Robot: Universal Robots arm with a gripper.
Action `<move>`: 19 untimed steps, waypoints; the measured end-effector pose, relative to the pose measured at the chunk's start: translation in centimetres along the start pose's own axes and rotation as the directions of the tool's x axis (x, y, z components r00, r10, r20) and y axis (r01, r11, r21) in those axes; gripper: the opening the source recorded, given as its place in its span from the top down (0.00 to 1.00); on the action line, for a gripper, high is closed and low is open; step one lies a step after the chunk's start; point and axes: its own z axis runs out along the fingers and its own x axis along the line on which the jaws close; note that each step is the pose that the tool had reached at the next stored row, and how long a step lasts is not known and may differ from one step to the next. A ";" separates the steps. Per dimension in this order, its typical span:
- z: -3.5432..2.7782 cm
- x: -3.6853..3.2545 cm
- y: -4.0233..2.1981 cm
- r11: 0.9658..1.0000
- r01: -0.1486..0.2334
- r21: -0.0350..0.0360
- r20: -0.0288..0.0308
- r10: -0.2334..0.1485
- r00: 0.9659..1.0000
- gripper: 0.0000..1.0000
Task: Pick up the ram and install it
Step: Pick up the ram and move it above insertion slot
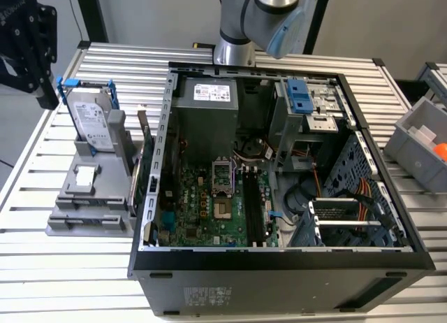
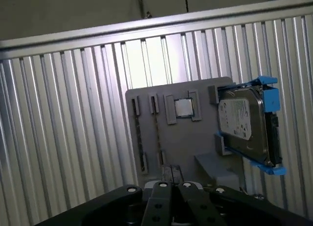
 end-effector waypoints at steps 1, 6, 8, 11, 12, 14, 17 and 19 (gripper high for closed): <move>0.01 0.00 0.01 1.000 0.018 0.000 0.000 -0.018 1.000 1.00; 0.03 0.00 0.01 0.994 0.105 0.011 0.000 -0.105 0.995 1.00; 0.04 0.00 0.01 0.991 0.133 0.020 0.000 -0.133 0.991 1.00; 0.05 0.00 0.00 0.984 0.173 0.036 0.000 -0.173 0.985 1.00; 0.04 0.00 -0.01 0.982 0.183 0.039 0.000 -0.183 0.983 1.00; 0.05 0.00 -0.01 0.980 0.195 0.040 -0.001 -0.195 0.981 1.00; 0.05 0.00 0.00 0.980 0.196 0.040 -0.001 -0.196 0.981 1.00; 0.05 0.00 0.00 0.980 0.196 0.040 -0.001 -0.196 0.981 1.00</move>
